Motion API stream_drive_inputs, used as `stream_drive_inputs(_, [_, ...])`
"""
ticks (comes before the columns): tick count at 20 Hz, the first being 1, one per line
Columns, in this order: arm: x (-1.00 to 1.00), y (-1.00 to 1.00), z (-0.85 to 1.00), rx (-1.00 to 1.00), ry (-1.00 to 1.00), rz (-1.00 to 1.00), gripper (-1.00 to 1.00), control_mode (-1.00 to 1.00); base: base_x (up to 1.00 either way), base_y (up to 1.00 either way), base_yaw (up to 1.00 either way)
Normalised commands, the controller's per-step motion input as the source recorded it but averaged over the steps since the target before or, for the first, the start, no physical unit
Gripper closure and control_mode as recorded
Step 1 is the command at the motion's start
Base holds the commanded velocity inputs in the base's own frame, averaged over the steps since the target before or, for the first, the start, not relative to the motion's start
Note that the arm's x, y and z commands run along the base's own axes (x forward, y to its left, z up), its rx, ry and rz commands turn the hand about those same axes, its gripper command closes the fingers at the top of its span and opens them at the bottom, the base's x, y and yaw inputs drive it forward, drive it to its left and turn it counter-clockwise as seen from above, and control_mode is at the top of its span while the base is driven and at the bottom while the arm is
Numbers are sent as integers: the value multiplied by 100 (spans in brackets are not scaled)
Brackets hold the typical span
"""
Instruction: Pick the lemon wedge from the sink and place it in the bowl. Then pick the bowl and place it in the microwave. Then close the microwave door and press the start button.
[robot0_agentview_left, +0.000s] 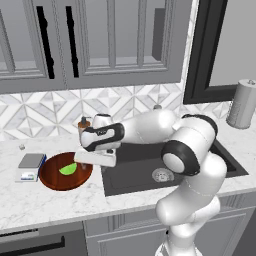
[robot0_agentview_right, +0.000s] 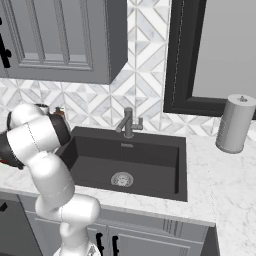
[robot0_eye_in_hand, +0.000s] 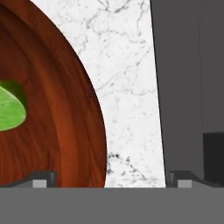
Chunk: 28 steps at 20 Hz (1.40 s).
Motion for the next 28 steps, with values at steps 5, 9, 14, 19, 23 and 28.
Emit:
stream_drive_inputs(5, [11, 11, -20, 0, 0, 0, -100, -100, 0, 0, 0])
stream_drive_inputs(9, [12, 17, -19, -1, 0, 0, -100, -100, 0, 0, 0])
stream_drive_inputs(14, [7, 19, -22, -1, 0, 0, -100, -100, 0, 0, 0])
stream_drive_inputs(19, [0, 29, -16, -3, 0, 0, 100, -100, 0, 0, 0])
stream_drive_inputs(23, [0, 11, -1, 0, -1, 0, 100, -100, 0, 0, 0])
stream_drive_inputs(28, [0, 0, 0, 0, -3, 0, 100, -100, 0, 0, 0])
